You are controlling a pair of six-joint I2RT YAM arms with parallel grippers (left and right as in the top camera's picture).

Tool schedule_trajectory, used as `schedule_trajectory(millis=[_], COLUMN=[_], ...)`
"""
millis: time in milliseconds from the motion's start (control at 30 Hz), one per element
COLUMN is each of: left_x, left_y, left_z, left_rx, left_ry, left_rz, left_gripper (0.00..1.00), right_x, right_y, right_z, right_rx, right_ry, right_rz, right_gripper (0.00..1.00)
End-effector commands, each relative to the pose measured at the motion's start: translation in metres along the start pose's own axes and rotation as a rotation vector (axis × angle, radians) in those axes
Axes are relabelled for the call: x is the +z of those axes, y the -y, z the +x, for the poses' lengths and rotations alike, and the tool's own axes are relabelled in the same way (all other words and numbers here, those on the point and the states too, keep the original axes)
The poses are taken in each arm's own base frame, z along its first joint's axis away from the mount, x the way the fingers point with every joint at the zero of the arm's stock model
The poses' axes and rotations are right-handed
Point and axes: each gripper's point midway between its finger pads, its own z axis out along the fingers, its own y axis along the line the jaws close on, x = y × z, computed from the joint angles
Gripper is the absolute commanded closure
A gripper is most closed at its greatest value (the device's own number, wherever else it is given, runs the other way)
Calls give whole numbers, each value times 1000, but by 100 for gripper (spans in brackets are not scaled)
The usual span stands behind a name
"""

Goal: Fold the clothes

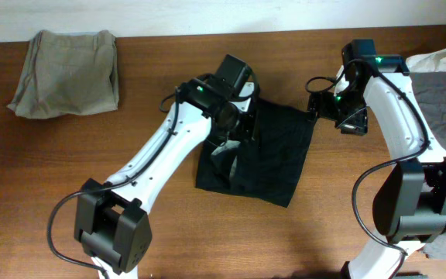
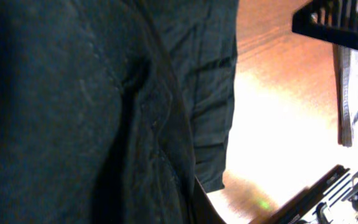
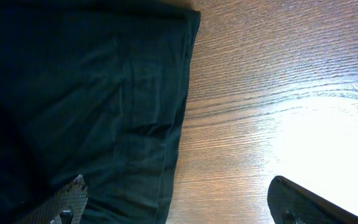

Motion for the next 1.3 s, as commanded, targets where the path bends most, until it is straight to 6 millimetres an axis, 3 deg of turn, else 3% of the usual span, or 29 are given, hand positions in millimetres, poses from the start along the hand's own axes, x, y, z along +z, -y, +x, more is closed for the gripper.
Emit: schedule_trajectory(millis=[0,100,133,267,367,467,567,633,733,767,833,967,1133,1267], left_x=[1,4,4,-6,-29,-56,-64,-54,-29,-20,-8,10,31,66], left_y=[34,47,47,32,12,-20,-60,-80,-81,-75,-61,-23,-10,-13], left_z=[7,11,11,1,-13,-24,-23,-16,4,14,26,44,58,77], left_rx=[68,157,169,132,90,27,-32,-36,-23,-20,7,169,199,192], left_ry=[6,9,9,30,74,116,99,46,-81,-133,-195,-253,-312,-410], left_rz=[65,78,79,67,52,23,-32,-47,-8,19,72,139,129,120], left_gripper=[89,16,1,1,1,1,11,32,55,66,77,77,86,93], right_x=[-6,-6,-6,-10,-25,-40,-40,-31,-9,1,15,48,74,99], right_y=[-1,0,0,1,6,0,-25,-40,-59,-64,-67,-73,-77,-68], right_z=[-3,-1,-1,-1,-2,2,18,27,32,32,29,12,7,4], right_rx=[-10,-8,-8,-3,12,4,-75,-119,-175,-179,-164,-150,-123,-107], right_ry=[15,6,6,11,38,52,-7,-45,-56,-56,-53,-28,-60,-86], right_rz=[1,4,4,2,-4,-50,-170,-197,-201,-202,-205,-248,-272,-245], right_gripper=[3,1,1,1,1,1,8,29,49,54,62,94,96,96])
